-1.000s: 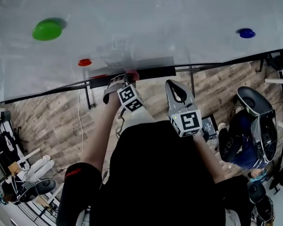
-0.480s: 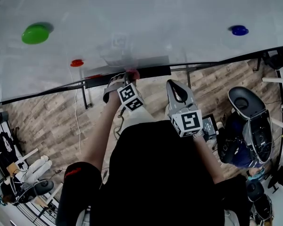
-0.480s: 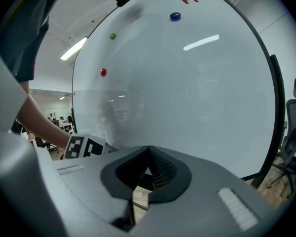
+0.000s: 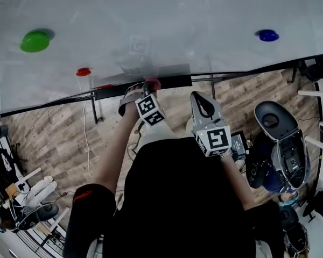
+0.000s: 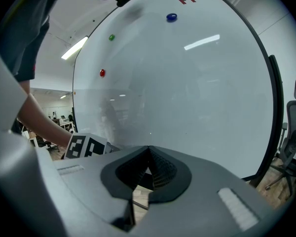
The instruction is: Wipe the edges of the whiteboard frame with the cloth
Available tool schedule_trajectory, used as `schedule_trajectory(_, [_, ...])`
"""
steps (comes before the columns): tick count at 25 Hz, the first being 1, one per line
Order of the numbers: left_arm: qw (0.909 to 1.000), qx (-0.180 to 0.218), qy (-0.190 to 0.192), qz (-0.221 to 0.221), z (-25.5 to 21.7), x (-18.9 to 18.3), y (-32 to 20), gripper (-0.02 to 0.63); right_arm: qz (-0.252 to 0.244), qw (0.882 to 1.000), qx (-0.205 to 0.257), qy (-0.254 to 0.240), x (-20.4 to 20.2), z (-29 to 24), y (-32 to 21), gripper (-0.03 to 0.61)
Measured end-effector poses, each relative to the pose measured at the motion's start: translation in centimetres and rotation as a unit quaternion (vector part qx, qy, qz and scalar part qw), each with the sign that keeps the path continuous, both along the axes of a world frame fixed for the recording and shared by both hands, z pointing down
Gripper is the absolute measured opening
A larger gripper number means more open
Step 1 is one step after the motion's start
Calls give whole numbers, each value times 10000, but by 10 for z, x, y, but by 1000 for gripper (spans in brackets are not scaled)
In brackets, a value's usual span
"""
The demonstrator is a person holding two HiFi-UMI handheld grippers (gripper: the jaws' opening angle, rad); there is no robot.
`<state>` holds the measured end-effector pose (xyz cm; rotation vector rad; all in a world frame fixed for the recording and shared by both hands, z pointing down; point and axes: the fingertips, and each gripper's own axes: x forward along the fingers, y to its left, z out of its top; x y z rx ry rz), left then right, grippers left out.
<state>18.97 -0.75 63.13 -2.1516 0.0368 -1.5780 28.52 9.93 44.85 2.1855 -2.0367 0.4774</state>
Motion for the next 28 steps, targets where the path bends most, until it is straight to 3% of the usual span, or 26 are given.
schedule_trajectory(28, [9999,52,-11,-102,1,16,19,43,-291,9995,-68,-94,8,6,18,2])
